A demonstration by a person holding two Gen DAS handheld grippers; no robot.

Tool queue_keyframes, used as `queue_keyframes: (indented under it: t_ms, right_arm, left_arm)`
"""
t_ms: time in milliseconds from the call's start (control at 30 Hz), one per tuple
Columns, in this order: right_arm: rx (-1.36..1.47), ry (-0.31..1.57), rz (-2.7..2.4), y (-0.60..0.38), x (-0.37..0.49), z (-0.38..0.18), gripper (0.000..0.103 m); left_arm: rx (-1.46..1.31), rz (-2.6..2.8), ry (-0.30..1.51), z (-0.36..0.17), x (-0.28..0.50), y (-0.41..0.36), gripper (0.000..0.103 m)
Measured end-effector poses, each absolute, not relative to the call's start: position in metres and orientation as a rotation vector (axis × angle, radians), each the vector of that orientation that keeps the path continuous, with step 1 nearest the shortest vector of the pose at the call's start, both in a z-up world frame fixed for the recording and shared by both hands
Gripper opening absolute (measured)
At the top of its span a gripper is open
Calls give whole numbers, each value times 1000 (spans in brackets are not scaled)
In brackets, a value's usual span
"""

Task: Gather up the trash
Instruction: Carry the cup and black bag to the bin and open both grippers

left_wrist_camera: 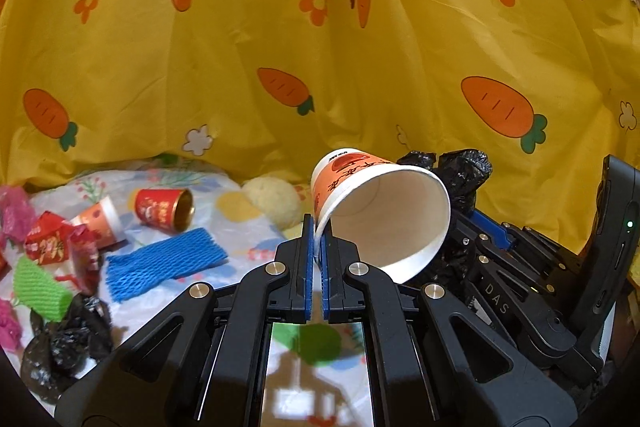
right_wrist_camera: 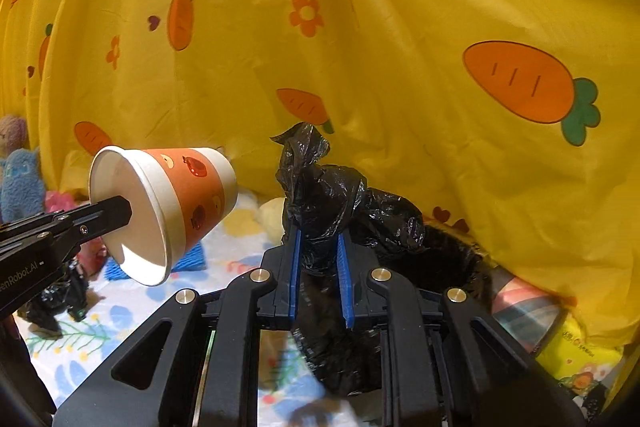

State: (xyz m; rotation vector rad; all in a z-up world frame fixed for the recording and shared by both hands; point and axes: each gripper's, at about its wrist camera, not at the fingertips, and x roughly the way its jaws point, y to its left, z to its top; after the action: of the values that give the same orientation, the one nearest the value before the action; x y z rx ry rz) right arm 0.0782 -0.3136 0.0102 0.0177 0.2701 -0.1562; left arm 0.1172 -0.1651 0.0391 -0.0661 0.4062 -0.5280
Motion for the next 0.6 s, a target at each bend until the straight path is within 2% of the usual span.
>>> queue_keyframes:
  t_ms: [300,600]
  right_arm:
    - [46,273,-264,-366,96,8,17]
    - [65,282,-308,-384,107,0,17]
  left_arm:
    - [-42,-649,469,26,164,-241,2]
    - [-45,-707,539,4,199,-270,2]
